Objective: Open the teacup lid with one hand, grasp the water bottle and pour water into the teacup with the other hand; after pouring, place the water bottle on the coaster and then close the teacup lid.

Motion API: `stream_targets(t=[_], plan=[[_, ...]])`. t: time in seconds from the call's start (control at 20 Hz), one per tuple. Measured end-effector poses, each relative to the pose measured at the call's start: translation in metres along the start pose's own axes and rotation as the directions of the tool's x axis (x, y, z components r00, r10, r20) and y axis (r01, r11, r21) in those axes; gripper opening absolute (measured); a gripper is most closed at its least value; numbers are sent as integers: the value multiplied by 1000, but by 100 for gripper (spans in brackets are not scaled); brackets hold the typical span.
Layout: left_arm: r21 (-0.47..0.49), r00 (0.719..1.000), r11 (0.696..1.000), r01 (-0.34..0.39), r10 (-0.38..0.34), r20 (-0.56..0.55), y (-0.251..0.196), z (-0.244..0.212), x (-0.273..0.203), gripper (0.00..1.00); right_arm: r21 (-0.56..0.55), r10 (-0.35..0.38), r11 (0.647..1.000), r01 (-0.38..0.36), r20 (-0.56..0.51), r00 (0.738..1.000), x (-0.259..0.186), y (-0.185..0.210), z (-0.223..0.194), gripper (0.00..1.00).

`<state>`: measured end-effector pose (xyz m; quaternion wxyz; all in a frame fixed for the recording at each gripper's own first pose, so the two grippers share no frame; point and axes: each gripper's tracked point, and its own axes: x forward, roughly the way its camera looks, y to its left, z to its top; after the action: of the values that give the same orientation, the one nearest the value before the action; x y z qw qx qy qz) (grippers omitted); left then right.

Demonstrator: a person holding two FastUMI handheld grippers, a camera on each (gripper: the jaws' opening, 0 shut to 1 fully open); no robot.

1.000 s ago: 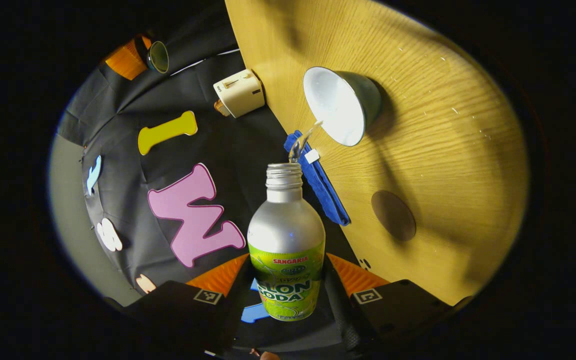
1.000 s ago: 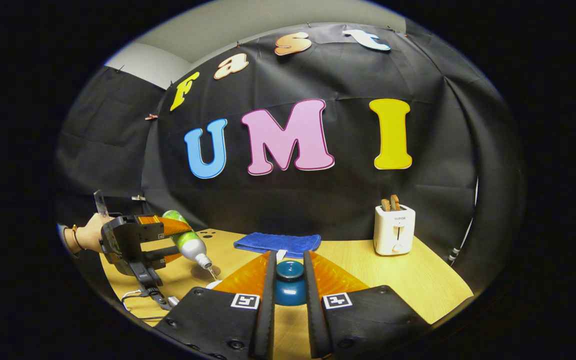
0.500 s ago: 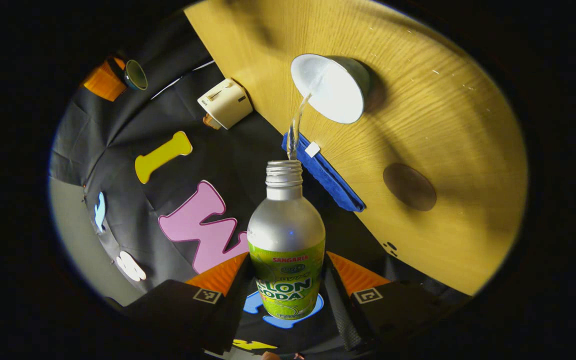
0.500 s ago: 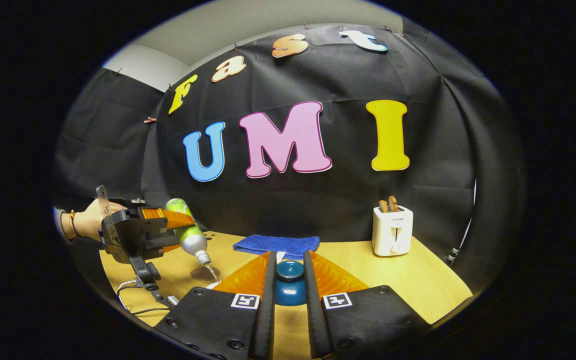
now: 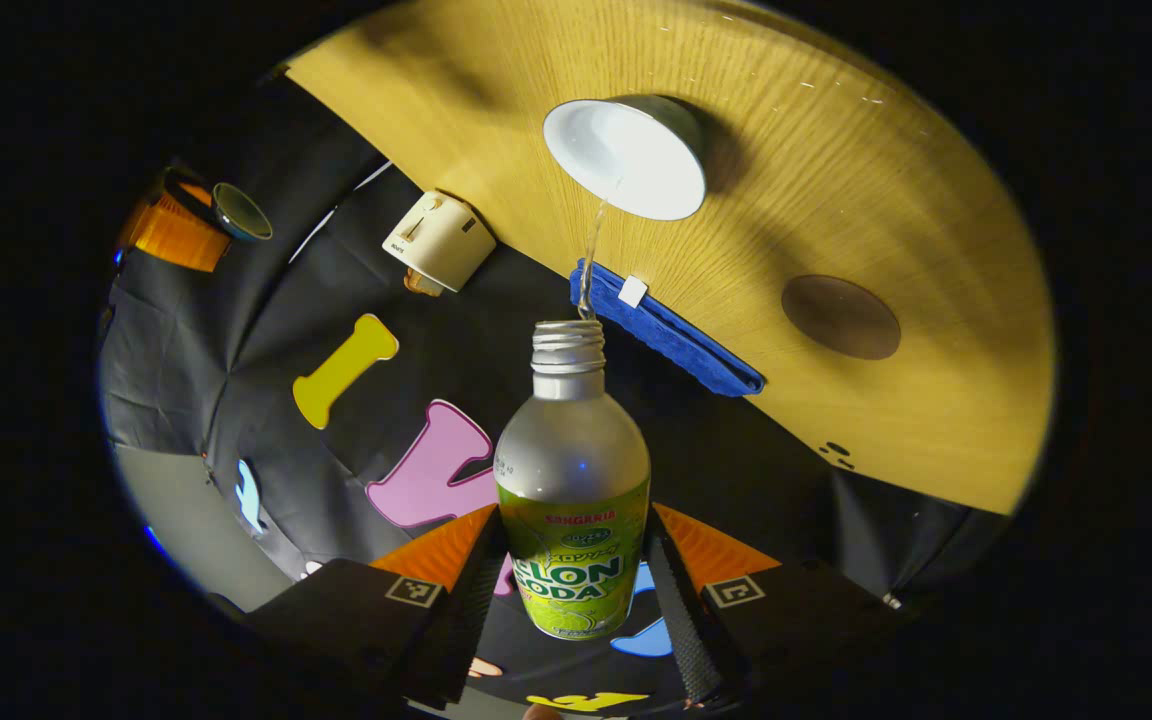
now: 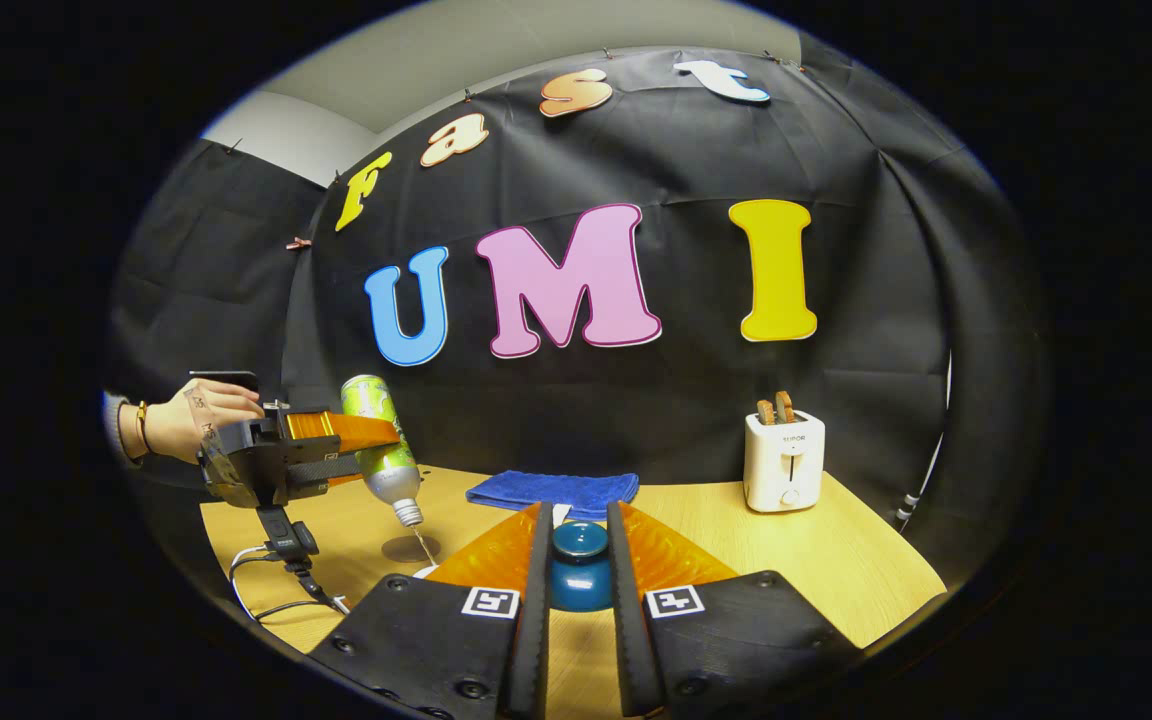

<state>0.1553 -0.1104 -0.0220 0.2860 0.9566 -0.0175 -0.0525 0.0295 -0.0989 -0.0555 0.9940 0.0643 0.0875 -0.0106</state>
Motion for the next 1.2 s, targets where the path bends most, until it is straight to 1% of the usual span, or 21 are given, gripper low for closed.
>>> stream_targets(t=[0.15,0.25,0.45,0.55,0.6,0.65,0.7,0.8,0.85,0.9,0.95,1.0,1.05,1.1,1.15,1.2], plan=[[41,1000,999,-19,18,8,11,0,-1,80,0,1,1000,-1,-3,1000,1,1,-1,31],[50,1000,998,-25,25,12,20,0,0,80,2,3,1000,-3,-2,1000,0,1,-1,31],[49,1000,999,-21,21,10,20,0,0,81,3,5,1000,-5,2,1000,0,1,1,31],[21,1000,1000,-15,15,9,17,1,0,81,2,3,1000,-3,2,1000,-1,0,1,31],[-14,1000,1000,-12,13,13,16,3,0,81,3,3,1000,-3,2,1000,-1,0,1,31],[-75,1000,997,0,2,21,12,5,-1,81,3,2,1000,-2,2,1000,0,0,1,31],[-157,999,987,28,-24,31,3,9,-1,81,4,2,1000,-2,1,1000,0,0,1,31],[-311,996,947,79,-65,55,-12,18,-6,80,6,2,1000,-2,0,1000,0,0,0,31],[-377,995,921,99,-80,66,-18,21,-8,80,7,2,1000,-2,0,1000,1,0,-1,31],[-443,993,888,118,-93,78,-23,26,-9,80,7,2,1000,-2,-2,1000,1,1,-1,31],[-520,990,842,141,-108,94,-29,31,-9,81,6,5,1000,-5,-1,1000,1,2,-1,31],[-601,988,784,155,-112,108,-33,38,-9,81,5,6,1000,-6,-1,1000,2,3,0,31],[-678,986,716,166,-113,123,-35,44,-11,81,2,7,1000,-7,-1,1000,1,4,0,31],[-752,985,637,171,-102,137,-32,49,-12,80,1,6,1000,-6,-2,1000,2,4,-2,31],[-823,985,541,174,-87,151,-29,51,-12,80,2,6,1000,-6,-5,1000,3,4,-3,31],[-884,984,432,178,-72,163,-25,54,-16,80,4,5,1000,-5,-8,1000,3,3,-4,31]])
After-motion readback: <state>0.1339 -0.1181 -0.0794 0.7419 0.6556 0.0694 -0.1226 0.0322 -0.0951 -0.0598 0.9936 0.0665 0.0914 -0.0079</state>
